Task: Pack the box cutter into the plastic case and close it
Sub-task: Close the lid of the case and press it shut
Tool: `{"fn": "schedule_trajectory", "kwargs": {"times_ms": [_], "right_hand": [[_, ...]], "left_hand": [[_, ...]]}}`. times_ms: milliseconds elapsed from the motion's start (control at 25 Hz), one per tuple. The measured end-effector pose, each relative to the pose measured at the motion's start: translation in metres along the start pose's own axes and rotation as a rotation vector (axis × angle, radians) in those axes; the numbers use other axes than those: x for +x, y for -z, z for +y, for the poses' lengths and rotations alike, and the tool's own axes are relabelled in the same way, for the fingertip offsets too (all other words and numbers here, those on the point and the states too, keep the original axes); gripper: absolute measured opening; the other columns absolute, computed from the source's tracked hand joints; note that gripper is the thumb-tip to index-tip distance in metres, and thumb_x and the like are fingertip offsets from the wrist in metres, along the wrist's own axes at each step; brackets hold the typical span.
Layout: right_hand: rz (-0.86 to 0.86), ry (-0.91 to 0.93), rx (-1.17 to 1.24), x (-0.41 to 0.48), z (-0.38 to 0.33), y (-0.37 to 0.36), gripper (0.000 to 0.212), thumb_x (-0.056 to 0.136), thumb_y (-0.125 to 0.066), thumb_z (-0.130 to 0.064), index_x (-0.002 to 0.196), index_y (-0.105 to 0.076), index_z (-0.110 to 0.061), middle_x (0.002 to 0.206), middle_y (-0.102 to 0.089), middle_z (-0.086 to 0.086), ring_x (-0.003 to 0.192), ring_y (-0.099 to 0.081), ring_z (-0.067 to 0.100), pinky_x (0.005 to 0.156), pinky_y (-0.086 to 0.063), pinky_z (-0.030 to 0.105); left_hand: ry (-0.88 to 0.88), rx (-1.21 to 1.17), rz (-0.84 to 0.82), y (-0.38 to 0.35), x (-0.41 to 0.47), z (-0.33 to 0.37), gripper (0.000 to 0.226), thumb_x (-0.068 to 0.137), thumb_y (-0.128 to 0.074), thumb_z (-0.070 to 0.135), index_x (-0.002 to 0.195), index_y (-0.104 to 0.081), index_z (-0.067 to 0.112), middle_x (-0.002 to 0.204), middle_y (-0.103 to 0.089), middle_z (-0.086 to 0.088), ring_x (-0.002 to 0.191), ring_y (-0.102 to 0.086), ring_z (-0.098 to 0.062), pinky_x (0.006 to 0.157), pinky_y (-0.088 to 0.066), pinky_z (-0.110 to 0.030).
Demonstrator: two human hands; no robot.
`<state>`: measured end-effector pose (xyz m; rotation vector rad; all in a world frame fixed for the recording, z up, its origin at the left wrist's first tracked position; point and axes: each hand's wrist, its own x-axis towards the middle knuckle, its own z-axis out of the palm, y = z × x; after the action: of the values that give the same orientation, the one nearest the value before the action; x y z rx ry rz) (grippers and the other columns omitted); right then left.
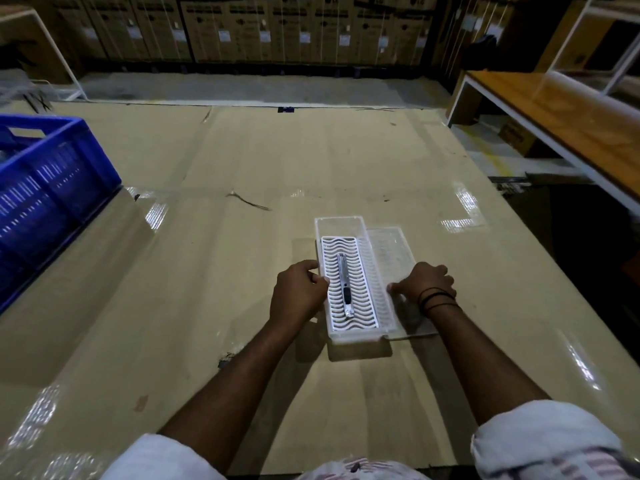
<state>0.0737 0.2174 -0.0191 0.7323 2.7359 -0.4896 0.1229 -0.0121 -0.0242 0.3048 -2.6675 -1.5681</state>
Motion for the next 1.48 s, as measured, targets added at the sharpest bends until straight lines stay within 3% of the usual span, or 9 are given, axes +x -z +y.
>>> {"fn": "schedule_trajectory", "kwargs": {"times_ms": [160,240,320,400,560,800,1000,1160,1480], "right_hand": [[0.052,0.087,0.184,0.000,-0.006,0.016,0.045,0.077,-0.078,-0.027,0.112,-0.064,-0.002,0.128,-0.055,0.025,0.107,-0.060,0.040,0.085,-0.049,0.036],[0.124,0.164,0.268,-0.006,-0.011,0.027,0.016,0.080,-0.067,-0.014,0.085,-0.069,0.000,0.096,-0.068,0.022,0.083,-0.063,0.036,0.069,-0.044,0.027],[0.162,0.222,0.314,-0.016,-0.022,0.037,0.028,0.084,-0.060,-0.009,0.058,-0.056,-0.003,0.060,-0.055,0.014,0.061,-0.054,0.032,0.062,-0.036,0.025],[0.225,0.293,0.337,-0.030,-0.033,0.045,0.039,0.085,-0.057,-0.006,0.050,-0.040,-0.006,0.049,-0.036,0.009,0.047,-0.039,0.024,0.052,-0.028,0.030],[0.268,0.414,0.335,-0.050,-0.057,0.042,0.014,0.075,-0.057,-0.006,0.062,-0.059,-0.001,0.064,-0.053,0.014,0.062,-0.051,0.032,0.058,-0.034,0.026],[0.225,0.503,0.204,-0.078,-0.081,0.013,0.027,0.072,-0.057,-0.026,0.057,-0.036,-0.018,0.079,-0.054,0.012,0.079,-0.061,0.039,0.065,-0.044,0.034],[0.171,0.480,0.081,-0.093,-0.086,-0.002,0.017,0.076,-0.059,-0.032,0.074,-0.052,-0.016,0.098,-0.054,0.009,0.103,-0.052,0.035,0.080,-0.047,0.043],[0.128,0.455,0.058,-0.093,-0.079,-0.015,0.046,0.074,-0.062,-0.045,0.113,-0.059,-0.020,0.124,-0.042,0.010,0.122,-0.037,0.038,0.095,-0.043,0.053],[0.127,0.432,0.099,-0.089,-0.076,-0.014,0.059,0.072,-0.062,-0.057,0.124,-0.051,-0.032,0.130,-0.049,0.007,0.120,-0.047,0.037,0.094,-0.039,0.049]], "left_hand": [[0.024,-0.027,-0.005,0.001,0.000,-0.001,0.047,0.085,-0.070,0.025,0.131,-0.067,0.016,0.087,-0.073,0.007,0.065,-0.076,-0.018,0.069,-0.065,-0.044],[0.034,-0.043,-0.002,0.001,0.001,0.000,0.046,0.085,-0.068,0.023,0.131,-0.067,0.017,0.086,-0.074,0.005,0.064,-0.076,-0.018,0.067,-0.066,-0.044],[0.033,-0.045,-0.003,0.000,0.001,0.000,0.048,0.083,-0.068,0.025,0.130,-0.068,0.017,0.088,-0.075,0.003,0.066,-0.076,-0.019,0.067,-0.065,-0.045],[0.040,-0.041,-0.009,0.000,0.002,0.001,0.049,0.082,-0.069,0.028,0.129,-0.068,0.019,0.089,-0.075,0.003,0.068,-0.076,-0.019,0.069,-0.065,-0.045],[0.053,-0.052,-0.013,0.001,0.002,-0.001,0.053,0.077,-0.067,0.032,0.129,-0.068,0.019,0.089,-0.076,0.003,0.073,-0.077,-0.020,0.072,-0.065,-0.045],[0.048,-0.080,-0.024,0.002,0.002,-0.002,0.049,0.083,-0.072,0.025,0.131,-0.067,0.017,0.086,-0.074,0.003,0.075,-0.077,-0.021,0.074,-0.065,-0.047],[0.037,-0.147,-0.050,0.006,-0.003,0.003,0.039,0.091,-0.069,0.018,0.130,-0.068,0.013,0.081,-0.072,0.004,0.071,-0.077,-0.025,0.069,-0.065,-0.048],[0.051,-0.130,-0.039,0.006,-0.002,0.002,0.040,0.093,-0.065,0.018,0.133,-0.067,0.014,0.089,-0.073,-0.001,0.072,-0.077,-0.024,0.070,-0.066,-0.047],[0.064,-0.143,-0.048,0.008,-0.008,0.007,0.038,0.096,-0.064,0.015,0.134,-0.066,0.015,0.081,-0.070,0.004,0.076,-0.078,-0.027,0.069,-0.066,-0.040]]}}
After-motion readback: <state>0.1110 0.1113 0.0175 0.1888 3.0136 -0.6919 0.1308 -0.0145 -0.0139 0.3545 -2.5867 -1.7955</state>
